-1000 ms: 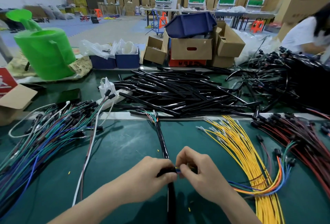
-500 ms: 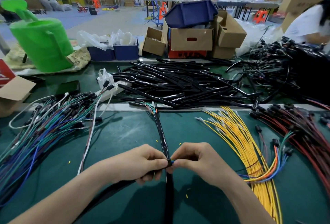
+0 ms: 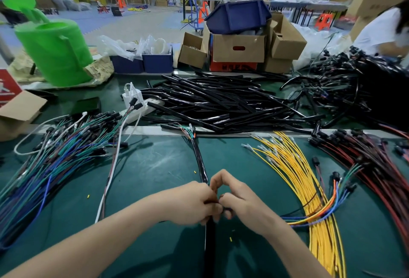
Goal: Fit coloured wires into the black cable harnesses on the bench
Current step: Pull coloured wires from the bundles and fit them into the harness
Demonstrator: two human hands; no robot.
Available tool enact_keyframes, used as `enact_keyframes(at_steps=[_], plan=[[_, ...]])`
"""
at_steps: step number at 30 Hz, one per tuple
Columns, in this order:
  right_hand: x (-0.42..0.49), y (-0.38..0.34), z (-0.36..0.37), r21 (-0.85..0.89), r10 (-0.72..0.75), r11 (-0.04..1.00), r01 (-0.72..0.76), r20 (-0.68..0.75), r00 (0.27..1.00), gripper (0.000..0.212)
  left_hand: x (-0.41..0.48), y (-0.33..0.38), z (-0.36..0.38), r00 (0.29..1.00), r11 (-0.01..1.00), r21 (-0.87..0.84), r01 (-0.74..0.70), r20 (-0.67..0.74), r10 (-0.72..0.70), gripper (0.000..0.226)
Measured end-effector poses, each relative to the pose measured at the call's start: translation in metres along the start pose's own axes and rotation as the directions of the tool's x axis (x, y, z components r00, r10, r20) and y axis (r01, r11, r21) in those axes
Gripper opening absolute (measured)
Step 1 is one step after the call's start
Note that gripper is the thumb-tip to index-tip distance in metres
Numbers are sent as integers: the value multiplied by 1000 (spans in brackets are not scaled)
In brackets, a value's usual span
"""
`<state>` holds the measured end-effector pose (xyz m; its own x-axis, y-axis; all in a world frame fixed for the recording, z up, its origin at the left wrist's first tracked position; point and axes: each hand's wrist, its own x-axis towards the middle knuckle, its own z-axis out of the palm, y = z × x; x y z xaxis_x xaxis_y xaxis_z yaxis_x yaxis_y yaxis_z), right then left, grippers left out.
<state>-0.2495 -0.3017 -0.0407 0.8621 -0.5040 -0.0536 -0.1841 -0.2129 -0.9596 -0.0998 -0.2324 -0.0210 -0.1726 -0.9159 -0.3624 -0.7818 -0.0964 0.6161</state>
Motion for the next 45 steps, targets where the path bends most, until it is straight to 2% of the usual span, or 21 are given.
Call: enact_keyframes(at_steps=[2, 3, 4, 5, 7, 9, 13, 17, 20, 22, 24, 28, 30, 33, 36, 38, 41, 45], plan=[[1, 0, 1, 33, 25, 999, -24, -58, 998, 12, 1, -2, 2, 998, 999, 39, 6, -58, -4, 26], [2, 1, 1, -26, 24, 999, -27, -119, 993, 13, -1, -3, 1, 996, 1000, 30, 3, -90, 0, 26], [3, 4, 0, -167, 9, 985, -44, -203, 979, 22, -5, -5, -3, 992, 1000, 15, -4, -128, 6, 26], [3, 6, -1, -349, -9, 932, -96, -288, 958, 32, -9, -8, -9, 985, 1000, -11, -12, -171, 10, 25], [4, 13, -4, -628, -46, 728, -273, -442, 896, 40, -20, -16, -26, 970, 996, -94, -13, -241, -10, 25], [4, 19, -6, -700, -108, 616, -361, -528, 842, 33, -33, -25, -40, 974, 990, -139, 22, -220, -53, 25], [7, 18, -4, -766, -210, 600, -231, -429, 879, 24, -45, -22, -41, 991, 996, -47, 79, -105, -84, 25], [8, -6, 7, -769, -306, 637, -61, -325, 895, 39, -34, -1, -25, 999, 996, 89, -9, -44, 13, 23], [2, -25, 17, -728, -348, 685, 23, -300, 888, 57, -31, 8, -18, 997, 997, -8, -71, -40, 71, 26], [-2, -29, 21, -708, -357, 705, 45, -299, 885, 63, -32, 12, -14, 991, 985, -127, -121, -76, 112, 32], [-2, -29, 22, -709, -360, 704, 43, -304, 882, 68, -31, 16, -11, 984, 977, -154, -147, -126, 128, 39], [-1, -18, 1, -777, -362, 629, -29, -325, 874, 88, -28, 14, -12, 976, 980, -129, -149, -176, 125, 31], [-2, -7, -18, -791, -343, 604, -97, -368, 864, 83, -29, 6, -15, 976, 977, -174, -123, -198, 88, 28], [-5, 4, -39, -765, -324, 634, -117, -400, 858, 66, -32, -5, -17, 988, 958, -273, -90, -147, 50, 24], [-6, 2, -49, -789, -351, 608, -89, -368, 861, 67, -31, -8, -16, 992, 976, -205, -72, -118, 48, 19], [-4, -4, -57, -831, -395, 552, -70, -335, 856, 67, -29, -10, -17, 988, 989, -123, -78, -144, 60, 18], [3, -24, -72, -887, -451, 462, -23, -257, 855, 67, -28, -5, -23, 980, 986, -138, -97, -187, 71, 18], [11, -67, -87, -924, -468, 378, 65, -129, 874, 72, -21, 14, -32, 945, 967, -161, -200, -293, 146, 19]])
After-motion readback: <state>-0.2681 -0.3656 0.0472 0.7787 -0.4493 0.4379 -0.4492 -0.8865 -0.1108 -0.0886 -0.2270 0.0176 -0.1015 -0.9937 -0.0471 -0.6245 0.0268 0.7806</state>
